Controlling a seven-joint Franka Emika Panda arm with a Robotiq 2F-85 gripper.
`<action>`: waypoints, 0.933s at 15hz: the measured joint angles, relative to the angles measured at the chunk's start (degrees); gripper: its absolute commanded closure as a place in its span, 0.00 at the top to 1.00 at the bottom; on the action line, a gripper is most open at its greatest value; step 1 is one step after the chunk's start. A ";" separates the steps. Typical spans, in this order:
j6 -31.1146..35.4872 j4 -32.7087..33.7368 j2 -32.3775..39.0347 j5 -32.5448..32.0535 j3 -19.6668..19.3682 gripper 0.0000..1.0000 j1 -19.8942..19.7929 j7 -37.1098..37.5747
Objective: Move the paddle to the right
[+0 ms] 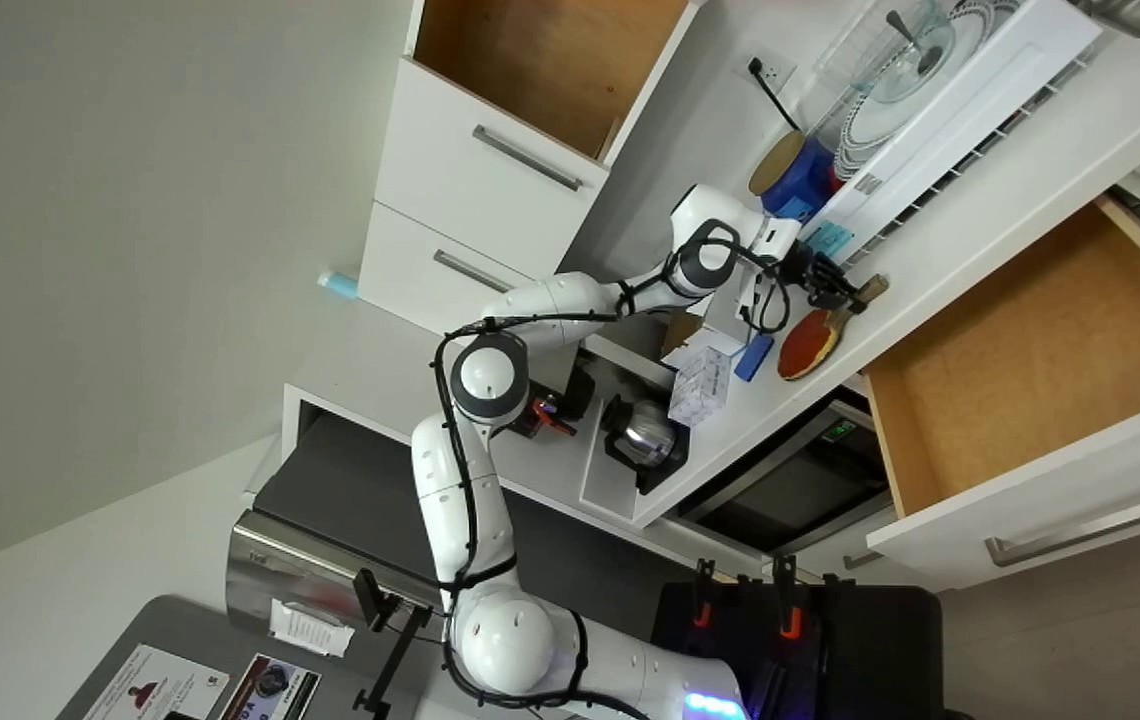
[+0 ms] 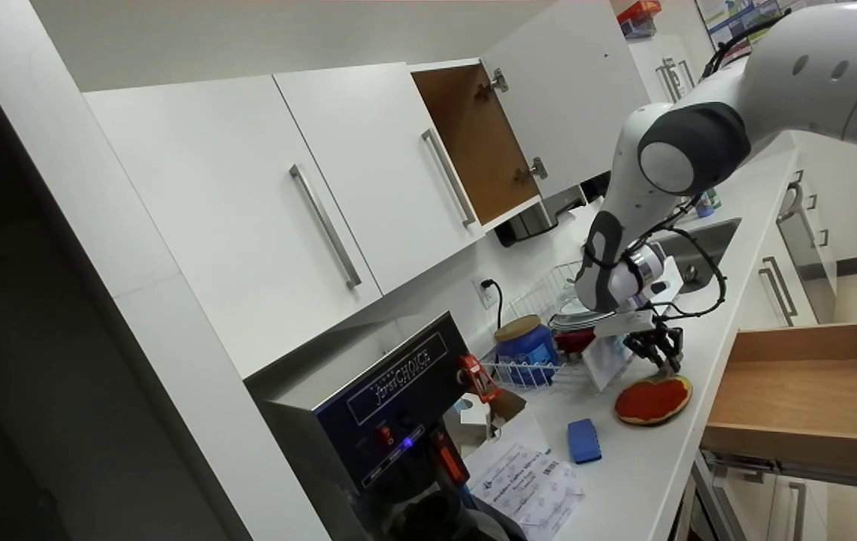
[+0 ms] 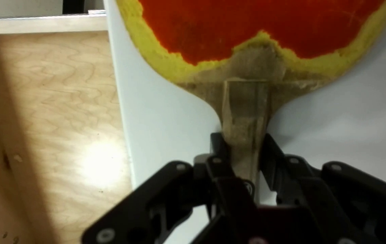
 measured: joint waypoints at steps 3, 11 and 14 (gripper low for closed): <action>-0.03 -0.08 -0.10 -0.01 -0.03 0.07 -0.02 0.00; -0.03 -1.80 -3.57 -0.01 -2.30 0.07 -3.03 -0.22; -0.03 -1.91 -4.14 0.12 -2.29 0.07 -5.22 -1.06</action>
